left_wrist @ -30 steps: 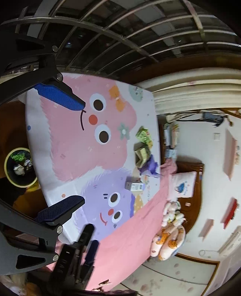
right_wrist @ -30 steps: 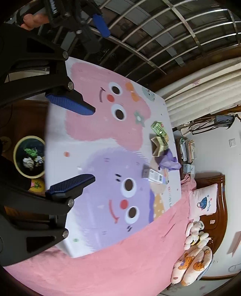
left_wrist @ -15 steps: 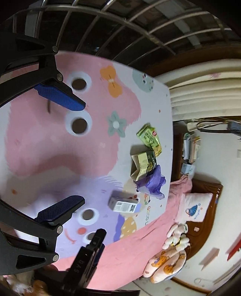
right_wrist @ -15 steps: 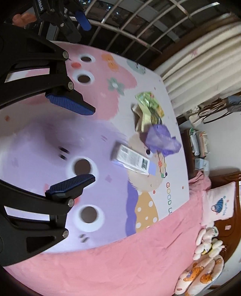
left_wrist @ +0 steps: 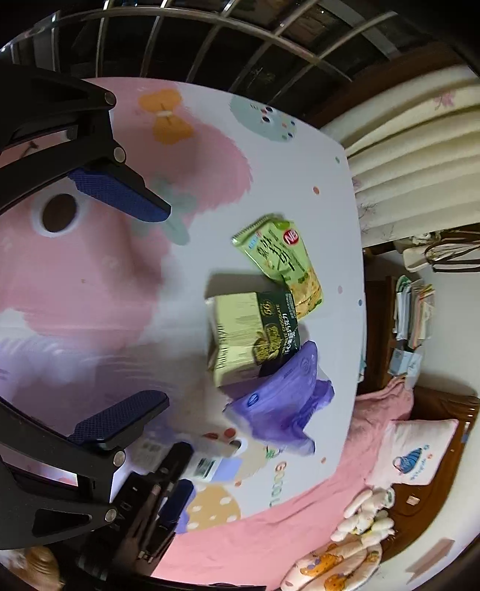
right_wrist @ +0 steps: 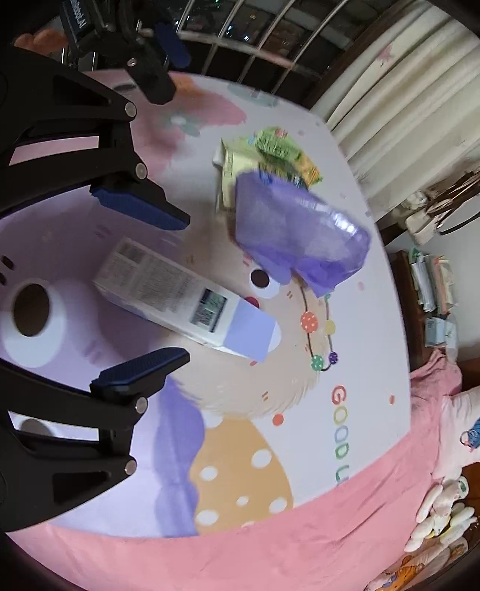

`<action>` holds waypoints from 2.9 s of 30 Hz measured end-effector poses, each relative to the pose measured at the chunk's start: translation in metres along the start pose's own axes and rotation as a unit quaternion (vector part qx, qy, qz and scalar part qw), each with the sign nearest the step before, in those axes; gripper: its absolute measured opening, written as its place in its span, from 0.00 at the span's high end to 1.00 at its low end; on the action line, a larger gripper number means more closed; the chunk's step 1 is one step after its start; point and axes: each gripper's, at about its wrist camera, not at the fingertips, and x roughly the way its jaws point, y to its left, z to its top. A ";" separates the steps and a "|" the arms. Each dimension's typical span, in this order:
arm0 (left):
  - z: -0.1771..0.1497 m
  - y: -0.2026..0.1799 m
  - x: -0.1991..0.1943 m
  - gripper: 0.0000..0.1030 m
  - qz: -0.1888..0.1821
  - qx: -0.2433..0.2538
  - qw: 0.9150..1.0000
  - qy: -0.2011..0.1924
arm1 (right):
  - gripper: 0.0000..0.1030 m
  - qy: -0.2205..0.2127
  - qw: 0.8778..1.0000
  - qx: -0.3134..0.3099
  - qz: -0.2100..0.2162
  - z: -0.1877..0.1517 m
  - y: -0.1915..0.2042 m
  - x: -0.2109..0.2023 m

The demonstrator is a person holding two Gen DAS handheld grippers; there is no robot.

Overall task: Collect trash
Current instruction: 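Grasp the green pistachio chocolate box with the left tool while the right tool grasps the white lotion box, then carry the green box and white lotion box down over the bin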

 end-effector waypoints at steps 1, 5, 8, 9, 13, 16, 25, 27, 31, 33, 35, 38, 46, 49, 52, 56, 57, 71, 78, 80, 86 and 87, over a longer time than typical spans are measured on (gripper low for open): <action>0.005 -0.003 0.007 0.09 0.000 0.002 1.000 0.005 | 0.38 0.005 1.000 -0.002 -0.006 0.000 0.000 0.005; 0.027 -0.014 0.035 0.09 0.000 0.001 1.000 0.021 | 0.54 0.019 1.000 -0.006 0.003 0.003 -0.005 0.025; 0.037 -0.018 0.047 0.09 -0.001 0.004 1.000 0.029 | 0.70 0.009 1.000 -0.007 0.009 0.005 -0.011 0.028; 0.039 -0.020 0.050 0.09 0.000 0.007 0.999 0.032 | 0.70 0.007 1.000 -0.006 0.009 0.007 -0.014 0.029; 0.053 -0.029 0.071 0.09 0.009 0.020 0.999 0.048 | 0.70 0.004 1.000 0.006 0.016 0.014 -0.025 0.031; 0.061 -0.033 0.087 0.09 0.019 0.023 0.998 0.064 | 0.70 0.003 1.000 0.014 0.022 0.017 -0.030 0.029; 0.084 -0.038 0.112 0.09 0.010 0.019 0.996 0.083 | 0.70 0.000 0.999 0.013 0.034 0.014 -0.035 0.024; 0.087 -0.039 0.116 0.09 0.010 0.017 0.996 0.090 | 0.70 -0.001 0.999 0.011 0.035 0.014 -0.034 0.024; 0.089 -0.040 0.126 0.18 0.010 0.018 0.995 0.100 | 0.70 -0.003 0.999 0.008 0.036 0.014 -0.034 0.024; 0.089 -0.039 0.127 0.21 0.006 0.012 0.996 0.094 | 0.70 -0.004 0.999 0.007 0.037 0.014 -0.034 0.024; 0.088 -0.040 0.126 0.27 0.002 0.013 0.996 0.085 | 0.70 -0.005 0.999 0.007 0.036 0.013 -0.033 0.024; 0.083 -0.040 0.121 0.38 -0.006 0.012 0.997 0.073 | 0.70 -0.007 0.999 0.005 0.034 0.012 -0.032 0.023; 0.056 -0.040 0.098 0.49 -0.005 0.018 0.998 0.058 | 0.70 -0.003 1.000 -0.001 0.030 0.002 -0.026 0.020; 0.042 -0.034 0.082 0.49 -0.014 0.016 0.999 0.050 | 0.70 -0.001 0.999 -0.003 0.033 -0.009 -0.022 0.015; 0.022 -0.029 0.062 0.49 -0.021 0.018 0.999 0.043 | 0.70 -0.002 0.999 -0.006 0.036 -0.023 -0.014 0.005; -0.012 -0.019 0.032 0.49 -0.026 0.028 0.999 0.033 | 0.70 -0.009 0.999 -0.011 0.041 -0.042 -0.002 -0.014; -0.021 -0.017 0.024 0.49 -0.027 0.031 0.999 0.031 | 0.70 -0.011 0.999 -0.012 0.043 -0.047 0.002 -0.019; -0.173 0.043 -0.103 0.49 -0.083 0.052 0.995 -0.009 | 0.70 -0.067 0.996 -0.004 0.061 -0.163 0.071 -0.131; -0.259 0.098 -0.150 0.48 -0.110 0.066 0.991 -0.023 | 0.70 -0.085 0.995 -0.005 0.061 -0.256 0.119 -0.180; -0.285 0.113 -0.158 0.48 -0.115 0.073 0.990 -0.024 | 0.70 -0.087 0.994 -0.007 0.059 -0.287 0.134 -0.191; -0.356 0.141 -0.175 0.47 -0.125 0.093 0.988 -0.018 | 0.70 -0.062 0.996 -0.023 0.054 -0.364 0.161 -0.205; -0.371 0.145 -0.177 0.47 -0.125 0.097 0.987 -0.014 | 0.70 -0.057 0.997 -0.024 0.054 -0.375 0.163 -0.205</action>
